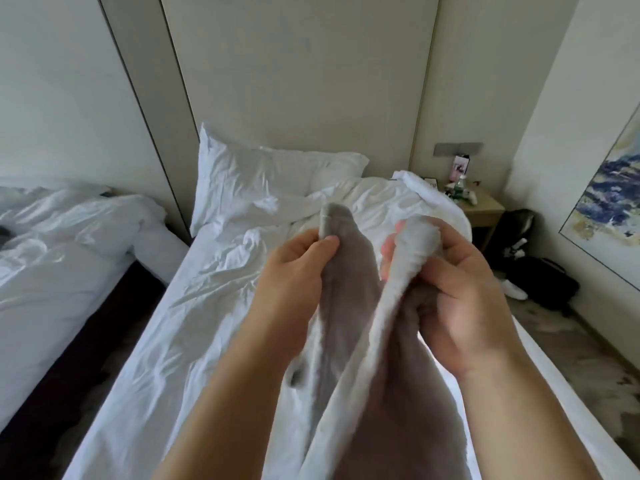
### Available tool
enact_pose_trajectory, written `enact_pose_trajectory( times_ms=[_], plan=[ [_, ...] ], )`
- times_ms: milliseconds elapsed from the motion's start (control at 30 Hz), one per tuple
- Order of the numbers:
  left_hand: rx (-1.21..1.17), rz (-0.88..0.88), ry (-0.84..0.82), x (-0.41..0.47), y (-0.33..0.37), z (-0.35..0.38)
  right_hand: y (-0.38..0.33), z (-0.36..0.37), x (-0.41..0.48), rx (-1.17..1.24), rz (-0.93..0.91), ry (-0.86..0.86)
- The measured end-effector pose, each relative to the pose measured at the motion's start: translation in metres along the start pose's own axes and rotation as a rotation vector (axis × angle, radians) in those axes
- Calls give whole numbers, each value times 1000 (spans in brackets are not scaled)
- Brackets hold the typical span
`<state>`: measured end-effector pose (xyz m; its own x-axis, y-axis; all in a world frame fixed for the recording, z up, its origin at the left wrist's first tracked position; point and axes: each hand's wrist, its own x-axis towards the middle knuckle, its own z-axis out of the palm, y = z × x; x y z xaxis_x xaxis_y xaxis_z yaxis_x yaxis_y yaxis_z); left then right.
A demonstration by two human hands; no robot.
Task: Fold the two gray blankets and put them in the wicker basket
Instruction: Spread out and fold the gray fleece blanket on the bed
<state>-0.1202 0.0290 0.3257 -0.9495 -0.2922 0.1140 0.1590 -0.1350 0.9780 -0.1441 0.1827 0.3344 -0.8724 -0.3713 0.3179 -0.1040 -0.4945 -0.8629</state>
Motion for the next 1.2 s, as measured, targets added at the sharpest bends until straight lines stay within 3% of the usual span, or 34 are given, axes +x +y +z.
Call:
enact_pose_trajectory(
  times_ms=[100,200,400,567,700,800,933,1100,1200],
  plan=[
    [-64,-92,-30,-13,-3,8,5,-1,-2,-275,120,141],
    [-25,-145,-74,-23,-13,17,7,-7,-10,-286,249,185],
    [-31,-110,-103,-28,-22,24,2,-13,-15,-276,203,172],
    [-11,-76,-78,-29,-21,24,7,-6,-12,-383,161,305],
    [249,68,-87,-29,-21,18,14,-1,-11,-451,120,304],
    [381,144,-45,-18,-10,4,13,-4,-1,-553,106,147],
    [422,257,-114,8,32,-18,-4,-1,30,-626,319,-355],
    [570,395,-229,38,96,-35,-24,14,72,-509,464,-587],
    [491,377,-317,45,118,-35,-35,30,91,-407,581,-746]
  ],
)
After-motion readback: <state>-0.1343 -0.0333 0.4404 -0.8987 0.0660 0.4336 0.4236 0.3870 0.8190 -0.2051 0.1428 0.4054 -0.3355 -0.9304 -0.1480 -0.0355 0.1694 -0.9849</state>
